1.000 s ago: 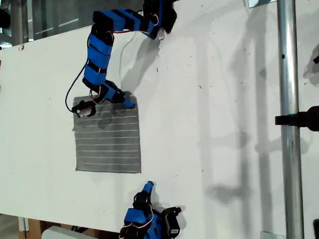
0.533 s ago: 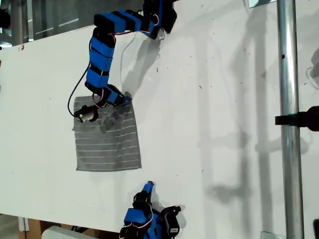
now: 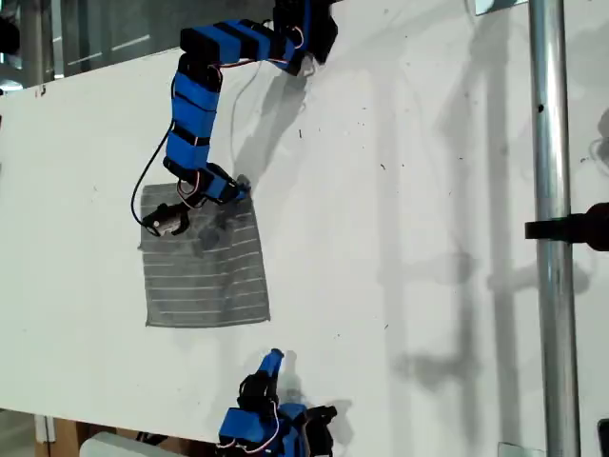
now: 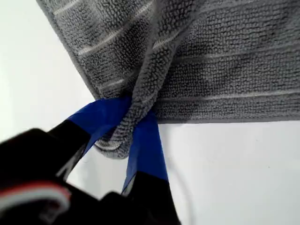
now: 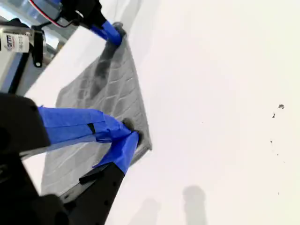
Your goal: Grasp corners of a towel and fold twice.
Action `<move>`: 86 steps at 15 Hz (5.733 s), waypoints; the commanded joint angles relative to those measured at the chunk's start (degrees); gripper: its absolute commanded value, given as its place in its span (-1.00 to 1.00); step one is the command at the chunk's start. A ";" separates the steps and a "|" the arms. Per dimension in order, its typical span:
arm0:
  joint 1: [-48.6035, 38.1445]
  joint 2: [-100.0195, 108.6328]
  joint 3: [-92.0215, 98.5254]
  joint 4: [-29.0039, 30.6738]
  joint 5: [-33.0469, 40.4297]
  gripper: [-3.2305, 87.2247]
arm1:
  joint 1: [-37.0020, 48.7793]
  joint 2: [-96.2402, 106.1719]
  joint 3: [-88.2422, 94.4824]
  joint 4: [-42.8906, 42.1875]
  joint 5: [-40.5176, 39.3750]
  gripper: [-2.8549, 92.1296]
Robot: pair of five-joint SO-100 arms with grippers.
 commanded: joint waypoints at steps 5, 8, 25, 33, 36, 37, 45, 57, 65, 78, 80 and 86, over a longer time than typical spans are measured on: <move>-8.61 -48.69 -39.55 5.01 34.45 -0.98 | -2.81 2.29 -3.69 -0.79 1.85 -0.94; -16.61 -56.95 -47.37 7.38 44.21 -0.30 | -3.69 3.34 -2.64 -0.97 2.64 -0.94; -28.56 -91.32 -50.10 -3.87 44.82 -0.38 | -4.48 15.47 3.69 0.53 3.34 -0.94; -23.20 -96.24 -56.60 4.22 44.65 -0.99 | -3.96 15.91 4.31 0.79 3.25 -0.94; -15.03 -83.67 -51.86 6.33 38.58 -0.99 | -8.44 15.47 7.12 0.70 4.22 -0.94; -12.13 -80.24 -49.04 5.80 36.21 -0.99 | -10.55 14.59 8.26 0.62 5.19 -0.94; -0.53 -37.79 -24.08 1.76 14.24 -0.99 | -23.29 28.65 1.58 19.25 17.67 -0.94; -35.95 -73.48 -53.00 -3.25 44.82 -0.99 | 7.91 10.81 -8.26 3.78 3.08 -0.94; -41.48 -81.21 -61.35 -0.18 47.64 -0.99 | 9.93 9.32 -10.81 4.31 -0.88 -0.94; -44.12 -76.73 -51.86 -0.53 39.37 -0.24 | 12.48 8.70 -3.25 6.86 6.42 -0.19; -42.28 -66.01 -50.89 2.90 37.71 -0.25 | 14.50 19.69 3.52 9.05 8.53 -0.15; -27.16 -33.13 -21.09 -4.75 28.30 -0.34 | 18.11 37.18 29.09 3.87 18.02 0.00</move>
